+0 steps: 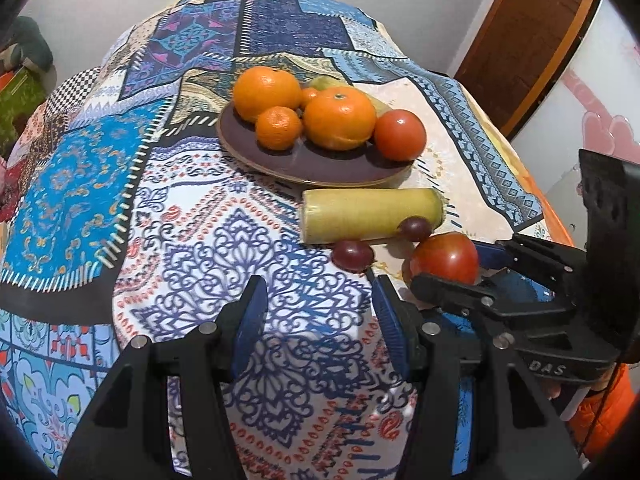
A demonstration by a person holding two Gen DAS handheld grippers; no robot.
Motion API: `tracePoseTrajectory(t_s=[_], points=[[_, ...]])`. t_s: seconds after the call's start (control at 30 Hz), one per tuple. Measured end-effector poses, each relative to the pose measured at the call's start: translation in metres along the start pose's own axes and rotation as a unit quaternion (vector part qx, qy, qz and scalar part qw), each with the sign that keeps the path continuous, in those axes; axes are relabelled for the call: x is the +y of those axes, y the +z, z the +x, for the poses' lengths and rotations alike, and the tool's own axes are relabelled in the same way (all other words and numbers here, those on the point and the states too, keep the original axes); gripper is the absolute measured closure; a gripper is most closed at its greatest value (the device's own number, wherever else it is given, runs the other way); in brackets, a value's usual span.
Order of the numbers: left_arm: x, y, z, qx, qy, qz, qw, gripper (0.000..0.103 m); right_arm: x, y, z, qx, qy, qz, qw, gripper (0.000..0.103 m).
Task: Organize fruits
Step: 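Grasp a large red tomato with the right tool while the left tool grasps a dark date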
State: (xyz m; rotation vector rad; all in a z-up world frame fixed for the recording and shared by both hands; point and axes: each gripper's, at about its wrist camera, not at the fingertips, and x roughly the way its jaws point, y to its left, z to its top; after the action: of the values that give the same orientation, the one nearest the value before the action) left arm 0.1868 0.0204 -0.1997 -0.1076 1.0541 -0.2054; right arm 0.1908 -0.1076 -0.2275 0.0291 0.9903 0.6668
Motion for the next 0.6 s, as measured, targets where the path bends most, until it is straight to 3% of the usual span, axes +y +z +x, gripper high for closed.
tracePoseTrajectory(t_s=[0.47,0.6], points=[[-0.018,0.014,0.030,0.016,0.007,0.015,0.9997,0.049,-0.029,-0.007,-0.037,-0.034,-0.022,0.028,0.999,0.053],[-0.019,0.016,0.035,0.013,0.011,0.012,0.9998,0.056,-0.031,-0.007,-0.040,-0.040,-0.020,0.031,0.999,0.053]])
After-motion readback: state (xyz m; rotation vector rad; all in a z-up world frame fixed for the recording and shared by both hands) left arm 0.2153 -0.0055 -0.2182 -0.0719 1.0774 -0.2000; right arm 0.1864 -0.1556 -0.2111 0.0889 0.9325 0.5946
